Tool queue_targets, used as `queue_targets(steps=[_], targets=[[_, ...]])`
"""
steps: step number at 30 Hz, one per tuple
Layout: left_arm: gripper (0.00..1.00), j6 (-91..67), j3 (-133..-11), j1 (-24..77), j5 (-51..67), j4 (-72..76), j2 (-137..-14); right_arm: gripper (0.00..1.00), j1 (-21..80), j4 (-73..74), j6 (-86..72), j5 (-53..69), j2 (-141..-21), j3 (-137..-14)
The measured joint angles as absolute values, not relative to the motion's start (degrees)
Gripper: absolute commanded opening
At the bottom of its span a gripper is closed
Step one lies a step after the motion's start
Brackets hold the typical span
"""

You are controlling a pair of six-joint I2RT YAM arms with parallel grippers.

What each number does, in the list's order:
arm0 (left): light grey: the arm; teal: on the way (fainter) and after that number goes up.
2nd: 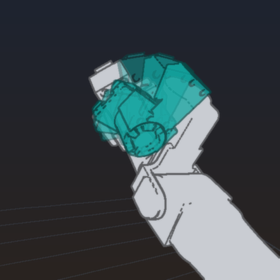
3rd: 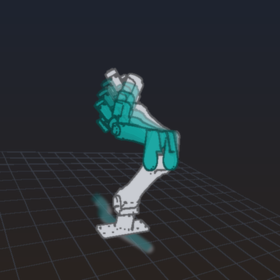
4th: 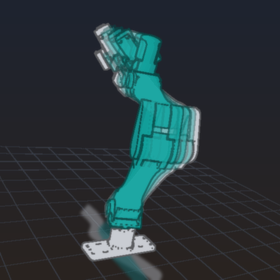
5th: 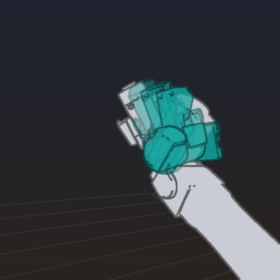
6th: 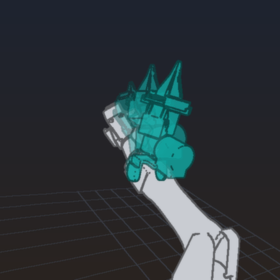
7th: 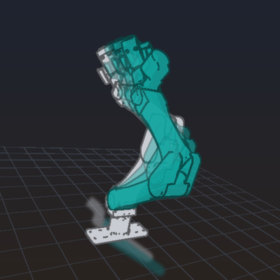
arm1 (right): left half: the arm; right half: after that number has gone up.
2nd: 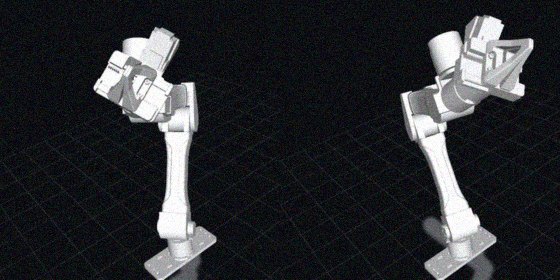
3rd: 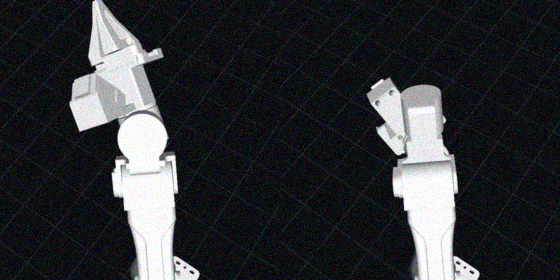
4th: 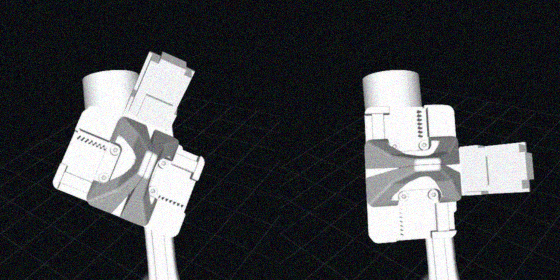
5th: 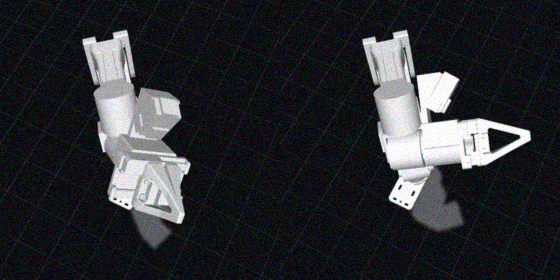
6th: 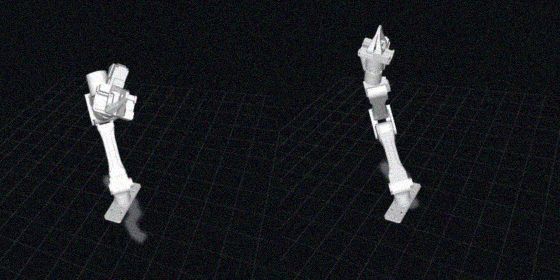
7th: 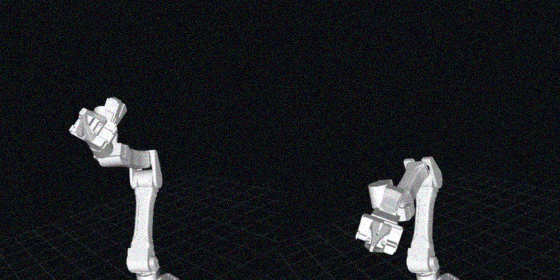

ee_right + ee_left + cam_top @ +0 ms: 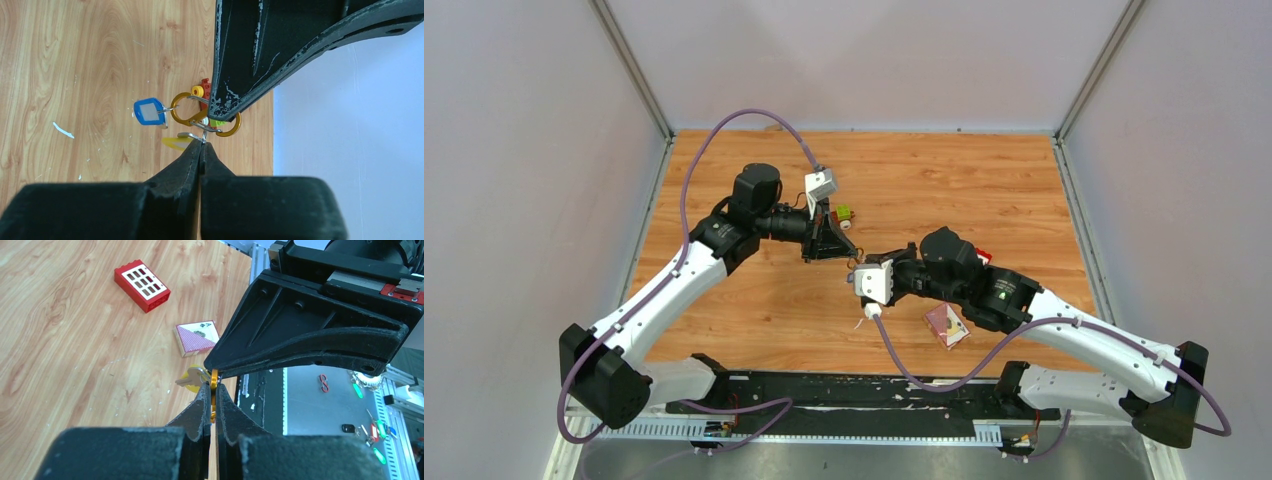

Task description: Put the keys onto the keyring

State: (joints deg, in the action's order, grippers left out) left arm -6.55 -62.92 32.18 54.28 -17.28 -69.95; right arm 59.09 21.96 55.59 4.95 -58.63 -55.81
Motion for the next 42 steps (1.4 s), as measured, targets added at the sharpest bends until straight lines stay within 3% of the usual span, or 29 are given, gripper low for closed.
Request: queue_targets(steps=[42], targets=[[0.0, -5.82, -62.48, 32.38, 53.06, -17.56, -70.28, 0.0, 59.11, 22.02, 55.07, 4.45, -58.46, -55.81]])
